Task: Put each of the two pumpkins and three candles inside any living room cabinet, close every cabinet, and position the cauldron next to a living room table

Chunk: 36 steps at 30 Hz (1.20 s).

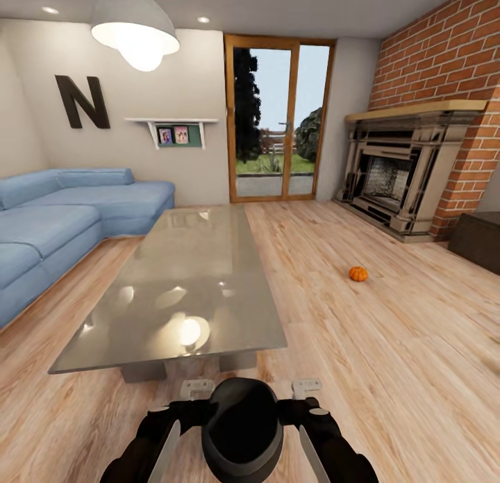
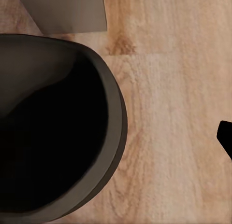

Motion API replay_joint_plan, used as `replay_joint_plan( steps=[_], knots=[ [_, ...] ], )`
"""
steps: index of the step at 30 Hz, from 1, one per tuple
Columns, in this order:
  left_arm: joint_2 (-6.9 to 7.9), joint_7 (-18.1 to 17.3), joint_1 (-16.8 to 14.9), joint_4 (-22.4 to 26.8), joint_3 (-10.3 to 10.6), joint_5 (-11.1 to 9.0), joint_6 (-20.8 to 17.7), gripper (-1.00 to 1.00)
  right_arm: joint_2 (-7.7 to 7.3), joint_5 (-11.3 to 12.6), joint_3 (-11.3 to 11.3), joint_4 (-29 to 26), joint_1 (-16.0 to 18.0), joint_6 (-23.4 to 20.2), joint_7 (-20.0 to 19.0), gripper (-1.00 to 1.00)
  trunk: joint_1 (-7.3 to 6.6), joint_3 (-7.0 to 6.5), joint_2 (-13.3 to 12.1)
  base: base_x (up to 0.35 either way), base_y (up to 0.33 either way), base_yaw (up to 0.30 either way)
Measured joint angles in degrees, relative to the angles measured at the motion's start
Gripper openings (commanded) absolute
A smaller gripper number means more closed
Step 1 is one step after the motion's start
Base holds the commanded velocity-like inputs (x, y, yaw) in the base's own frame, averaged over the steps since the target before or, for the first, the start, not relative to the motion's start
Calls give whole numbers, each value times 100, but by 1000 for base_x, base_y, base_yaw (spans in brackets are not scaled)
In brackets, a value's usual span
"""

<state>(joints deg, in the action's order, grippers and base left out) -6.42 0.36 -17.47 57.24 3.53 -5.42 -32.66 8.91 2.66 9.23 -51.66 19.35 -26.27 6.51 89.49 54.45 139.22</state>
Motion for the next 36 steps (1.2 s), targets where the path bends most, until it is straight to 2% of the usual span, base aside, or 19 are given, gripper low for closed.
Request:
replay_joint_plan(
  steps=[36],
  knots=[
    [-9, 4, 0, 0, 8, 7, -4, 100, -1, 4, -13, 5, 2, -9, -15, 100, -790, -646, -1444, -69, 0, 0]
  ],
)
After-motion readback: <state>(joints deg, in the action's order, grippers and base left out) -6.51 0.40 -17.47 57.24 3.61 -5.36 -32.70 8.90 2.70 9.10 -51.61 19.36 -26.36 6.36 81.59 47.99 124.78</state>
